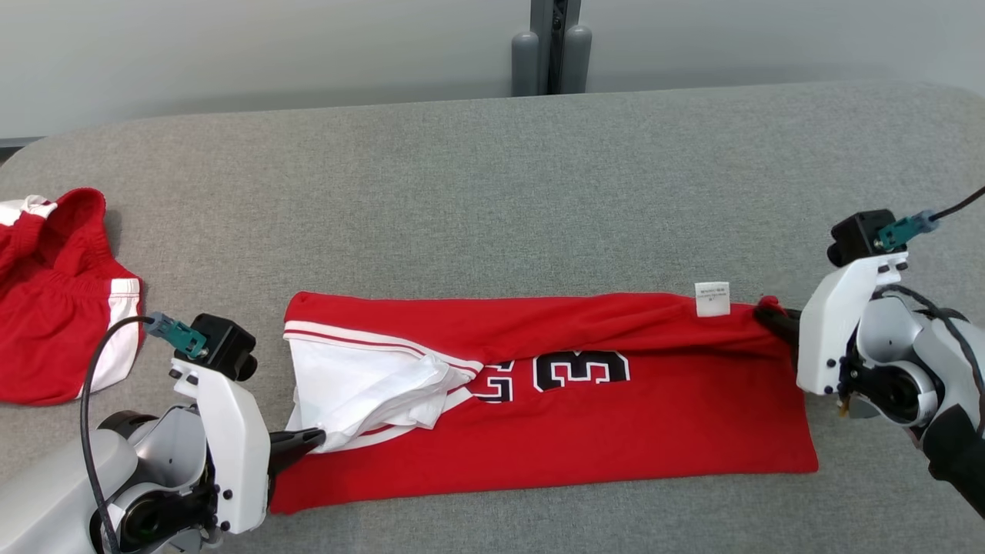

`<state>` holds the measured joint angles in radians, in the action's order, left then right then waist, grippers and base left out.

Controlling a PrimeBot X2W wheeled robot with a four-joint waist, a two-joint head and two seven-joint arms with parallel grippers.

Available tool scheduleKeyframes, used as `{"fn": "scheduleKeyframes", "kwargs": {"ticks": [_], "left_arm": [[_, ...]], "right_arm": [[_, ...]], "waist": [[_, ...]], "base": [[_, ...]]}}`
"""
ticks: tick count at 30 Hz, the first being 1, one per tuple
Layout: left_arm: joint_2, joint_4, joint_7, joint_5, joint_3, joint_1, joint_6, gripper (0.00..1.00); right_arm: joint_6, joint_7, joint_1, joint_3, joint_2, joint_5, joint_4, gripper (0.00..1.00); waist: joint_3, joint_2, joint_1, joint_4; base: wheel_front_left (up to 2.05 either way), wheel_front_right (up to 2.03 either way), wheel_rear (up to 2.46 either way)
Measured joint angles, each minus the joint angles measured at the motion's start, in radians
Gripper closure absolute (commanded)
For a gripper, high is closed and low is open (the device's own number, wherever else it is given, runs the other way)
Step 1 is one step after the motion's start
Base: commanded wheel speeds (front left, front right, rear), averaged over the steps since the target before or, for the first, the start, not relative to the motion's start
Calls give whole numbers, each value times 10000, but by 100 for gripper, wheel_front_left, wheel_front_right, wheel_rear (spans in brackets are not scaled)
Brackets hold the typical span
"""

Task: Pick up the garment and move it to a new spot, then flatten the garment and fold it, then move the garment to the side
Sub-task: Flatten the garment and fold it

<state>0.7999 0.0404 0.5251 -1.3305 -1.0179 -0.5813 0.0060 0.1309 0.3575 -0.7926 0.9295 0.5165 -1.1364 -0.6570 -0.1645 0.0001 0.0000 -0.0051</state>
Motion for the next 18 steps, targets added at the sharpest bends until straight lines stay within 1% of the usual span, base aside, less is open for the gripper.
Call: {"fn": "scheduleKeyframes", "kwargs": {"ticks": [4,9,15,18], "left_arm": [[0,-13,23,-10,-2,16,12,100],[-107,-6,21,-111,-36,92,10,100],[-104,-12,63,-169,-52,190,8,100],[-121,-25,86,-180,-73,190,8,100]], "right_arm": [[0,-21,45,150,73,272,-148,100],[0,-359,32,291,0,709,-523,100],[0,-1212,-210,489,-50,1331,-832,100],[0,-1384,-279,617,-96,1473,-1028,100]], "waist": [[-19,0,0,3],[3,0,0,-3],[14,0,0,4],[10,0,0,18]], "base": [[0,0,0],[0,0,0],[0,0,0],[0,0,0]]}}
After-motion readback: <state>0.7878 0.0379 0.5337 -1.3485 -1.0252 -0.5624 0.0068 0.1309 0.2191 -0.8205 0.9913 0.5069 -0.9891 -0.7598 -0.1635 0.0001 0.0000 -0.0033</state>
